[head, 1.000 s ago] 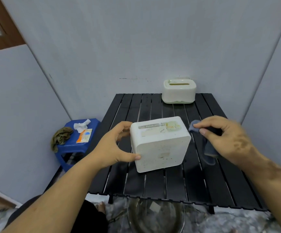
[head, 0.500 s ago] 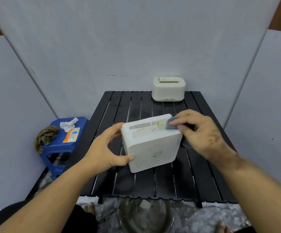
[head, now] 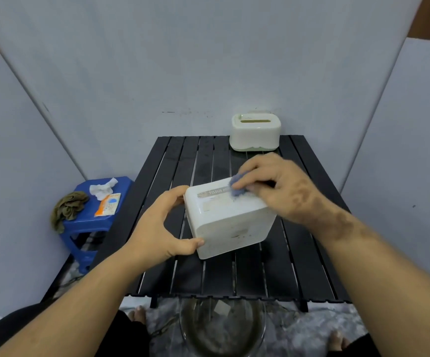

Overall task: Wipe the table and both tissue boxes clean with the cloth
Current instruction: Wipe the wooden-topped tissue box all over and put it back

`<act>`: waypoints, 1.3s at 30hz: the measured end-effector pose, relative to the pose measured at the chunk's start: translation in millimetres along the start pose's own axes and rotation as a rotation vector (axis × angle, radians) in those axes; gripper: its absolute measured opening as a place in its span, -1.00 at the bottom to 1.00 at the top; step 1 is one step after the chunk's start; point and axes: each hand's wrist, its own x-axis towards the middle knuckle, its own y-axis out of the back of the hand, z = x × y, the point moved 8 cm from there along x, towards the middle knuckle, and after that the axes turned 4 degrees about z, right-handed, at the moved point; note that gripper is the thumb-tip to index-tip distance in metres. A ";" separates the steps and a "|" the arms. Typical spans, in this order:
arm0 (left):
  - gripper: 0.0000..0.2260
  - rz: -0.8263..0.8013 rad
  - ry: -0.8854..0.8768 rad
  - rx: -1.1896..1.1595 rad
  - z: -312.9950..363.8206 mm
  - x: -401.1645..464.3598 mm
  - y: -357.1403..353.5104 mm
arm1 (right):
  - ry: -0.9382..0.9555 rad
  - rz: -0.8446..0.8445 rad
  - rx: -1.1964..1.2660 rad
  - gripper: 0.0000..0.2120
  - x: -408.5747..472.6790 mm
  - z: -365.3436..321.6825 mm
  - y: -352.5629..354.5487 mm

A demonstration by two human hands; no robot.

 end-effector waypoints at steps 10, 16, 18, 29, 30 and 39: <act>-0.27 -0.010 0.012 -0.137 -5.6 -5.7 5.8 | -0.197 0.245 0.412 -0.76 -18.1 29.3 16.8; -0.28 -0.064 0.067 -0.186 -31.2 -14.5 23.7 | -0.315 0.153 0.514 -0.75 -39.8 45.2 3.7; -0.28 -0.084 0.085 -0.178 -40.0 -19.1 26.5 | -0.307 0.124 0.515 -0.77 -46.6 42.4 -6.0; -0.19 -0.082 0.040 -0.178 -23.5 -24.8 24.8 | -0.385 0.193 0.634 -0.74 -57.8 42.3 -12.0; -0.19 -0.078 0.034 -0.173 -20.5 -24.8 24.6 | -0.390 0.204 0.647 -0.71 -58.0 42.4 -11.7; -0.18 -0.122 0.006 -0.167 -2.9 -9.1 10.0 | -0.575 0.354 0.804 -0.80 -68.5 69.9 -8.5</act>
